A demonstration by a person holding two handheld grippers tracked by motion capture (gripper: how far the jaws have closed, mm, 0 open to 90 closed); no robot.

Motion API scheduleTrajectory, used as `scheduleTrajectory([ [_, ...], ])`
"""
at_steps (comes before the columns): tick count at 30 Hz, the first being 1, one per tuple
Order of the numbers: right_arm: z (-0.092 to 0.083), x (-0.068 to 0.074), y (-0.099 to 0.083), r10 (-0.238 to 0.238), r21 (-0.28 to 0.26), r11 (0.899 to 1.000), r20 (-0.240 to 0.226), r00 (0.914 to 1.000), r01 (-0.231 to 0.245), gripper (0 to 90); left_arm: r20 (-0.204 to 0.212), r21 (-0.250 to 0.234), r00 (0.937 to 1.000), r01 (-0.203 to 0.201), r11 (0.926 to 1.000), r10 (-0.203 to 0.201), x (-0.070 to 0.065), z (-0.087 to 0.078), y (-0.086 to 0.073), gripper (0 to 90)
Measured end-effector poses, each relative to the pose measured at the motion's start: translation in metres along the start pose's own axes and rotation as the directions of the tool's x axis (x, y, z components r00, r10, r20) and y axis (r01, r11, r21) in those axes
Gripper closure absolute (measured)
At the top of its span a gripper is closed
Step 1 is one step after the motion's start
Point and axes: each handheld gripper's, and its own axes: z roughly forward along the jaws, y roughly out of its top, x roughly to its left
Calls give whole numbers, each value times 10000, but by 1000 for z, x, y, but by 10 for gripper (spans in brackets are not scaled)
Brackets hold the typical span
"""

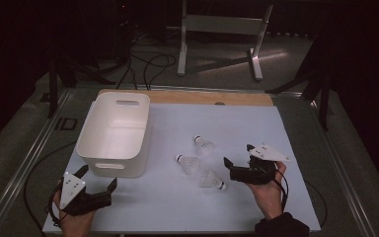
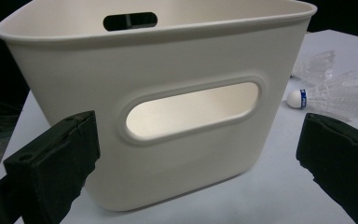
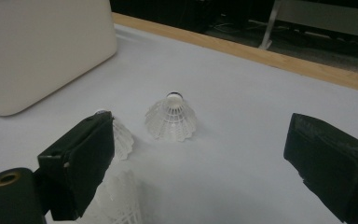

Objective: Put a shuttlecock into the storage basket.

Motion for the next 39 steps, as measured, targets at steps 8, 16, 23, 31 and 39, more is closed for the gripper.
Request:
scheduleTrajectory([
  [8,9,6,5,-299,237,9993,-114,9995,302,86,-291,85,9996,52,10000,-49,0,0,0,0],
  [16,19,13,12,-679,573,9960,-209,9975,690,86,-283,241,9996,81,9997,-74,0,2,-1,0],
  [23,29,17,11,-776,786,9937,-296,9965,797,86,-285,245,9996,68,9997,-61,-1,2,-1,0],
  [31,43,16,9,-667,957,9930,-363,9971,699,86,-294,277,9996,51,9996,-43,-1,2,-1,0],
  [39,54,21,6,-587,1285,9895,-568,9967,656,86,-336,302,9994,48,9995,-38,-1,2,-1,0],
])
